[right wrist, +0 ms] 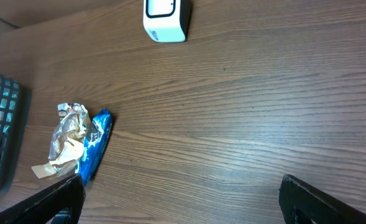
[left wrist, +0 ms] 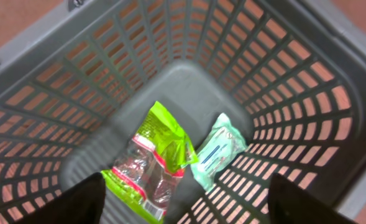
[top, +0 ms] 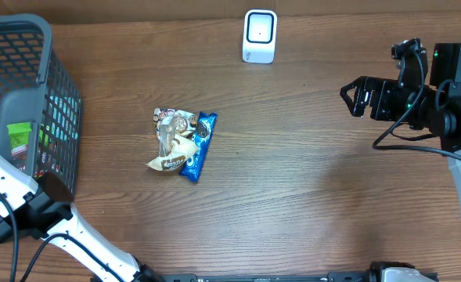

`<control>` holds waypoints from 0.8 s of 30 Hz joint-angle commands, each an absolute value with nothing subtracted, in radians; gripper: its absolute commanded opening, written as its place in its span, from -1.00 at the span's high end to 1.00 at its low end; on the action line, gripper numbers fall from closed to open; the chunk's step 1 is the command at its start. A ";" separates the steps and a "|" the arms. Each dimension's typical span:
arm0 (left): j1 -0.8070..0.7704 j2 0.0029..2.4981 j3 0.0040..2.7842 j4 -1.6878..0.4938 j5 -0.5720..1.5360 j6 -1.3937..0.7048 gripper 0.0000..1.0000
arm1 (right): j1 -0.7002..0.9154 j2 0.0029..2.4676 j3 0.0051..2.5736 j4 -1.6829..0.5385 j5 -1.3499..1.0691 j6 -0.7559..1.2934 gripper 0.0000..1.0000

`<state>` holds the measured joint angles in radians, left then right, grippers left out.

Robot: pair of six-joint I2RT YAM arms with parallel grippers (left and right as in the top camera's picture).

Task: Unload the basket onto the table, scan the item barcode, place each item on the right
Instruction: 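Reach the left gripper into the basket and grasp the green packet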

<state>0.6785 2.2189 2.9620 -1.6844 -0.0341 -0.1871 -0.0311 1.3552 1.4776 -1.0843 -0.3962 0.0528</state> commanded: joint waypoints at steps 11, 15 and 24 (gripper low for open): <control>0.682 2.232 2.420 -1.663 0.012 -0.062 -0.79 | -0.031 1.353 1.498 -1.077 -0.405 0.052 -1.00; 0.682 2.232 2.239 -1.570 -0.017 -0.062 -0.75 | -0.031 1.353 1.498 -1.071 -0.405 0.052 -1.00; 0.682 2.233 1.995 -1.309 -0.064 -0.055 -0.69 | -0.031 1.353 1.498 -1.071 -0.405 0.052 -1.00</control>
